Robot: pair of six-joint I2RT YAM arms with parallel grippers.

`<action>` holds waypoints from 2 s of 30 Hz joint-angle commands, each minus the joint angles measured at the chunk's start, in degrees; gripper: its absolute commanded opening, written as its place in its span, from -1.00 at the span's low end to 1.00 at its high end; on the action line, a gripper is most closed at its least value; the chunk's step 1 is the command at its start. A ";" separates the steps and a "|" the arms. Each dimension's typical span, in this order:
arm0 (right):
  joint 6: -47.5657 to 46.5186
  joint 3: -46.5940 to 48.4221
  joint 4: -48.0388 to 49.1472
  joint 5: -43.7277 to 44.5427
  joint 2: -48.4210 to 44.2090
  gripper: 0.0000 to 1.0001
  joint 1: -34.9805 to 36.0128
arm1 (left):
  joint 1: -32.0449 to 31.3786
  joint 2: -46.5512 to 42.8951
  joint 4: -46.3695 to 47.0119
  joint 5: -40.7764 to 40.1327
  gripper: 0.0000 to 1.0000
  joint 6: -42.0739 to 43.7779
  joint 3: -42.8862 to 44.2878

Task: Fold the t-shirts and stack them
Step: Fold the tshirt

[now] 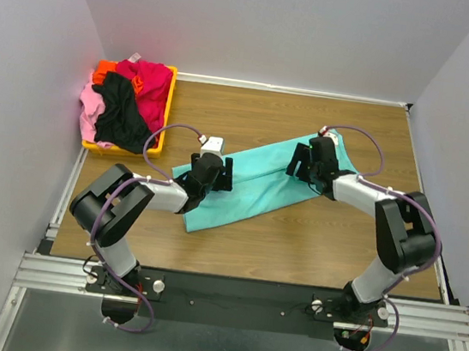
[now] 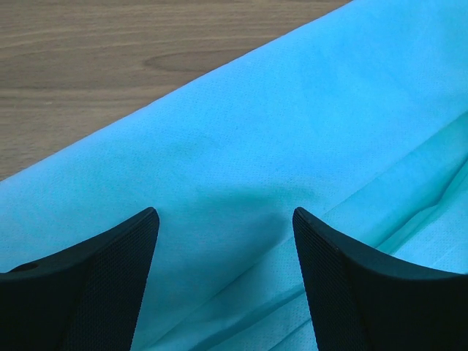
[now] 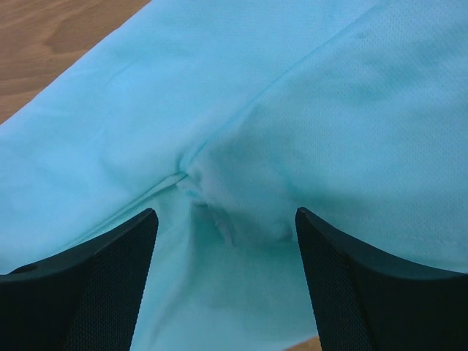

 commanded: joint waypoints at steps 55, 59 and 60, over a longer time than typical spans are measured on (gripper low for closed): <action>-3.47 63.52 -18.21 -23.18 47.29 0.77 -15.56 | -19.84 8.01 20.16 15.16 0.64 -20.55 -3.66; -3.56 65.20 -18.65 -24.41 48.17 0.77 -15.56 | -20.11 8.71 21.31 15.96 0.63 -20.38 -3.04; -3.56 65.11 -18.74 -25.02 48.17 0.77 -15.56 | -20.11 8.19 21.31 15.35 0.64 -19.94 -3.31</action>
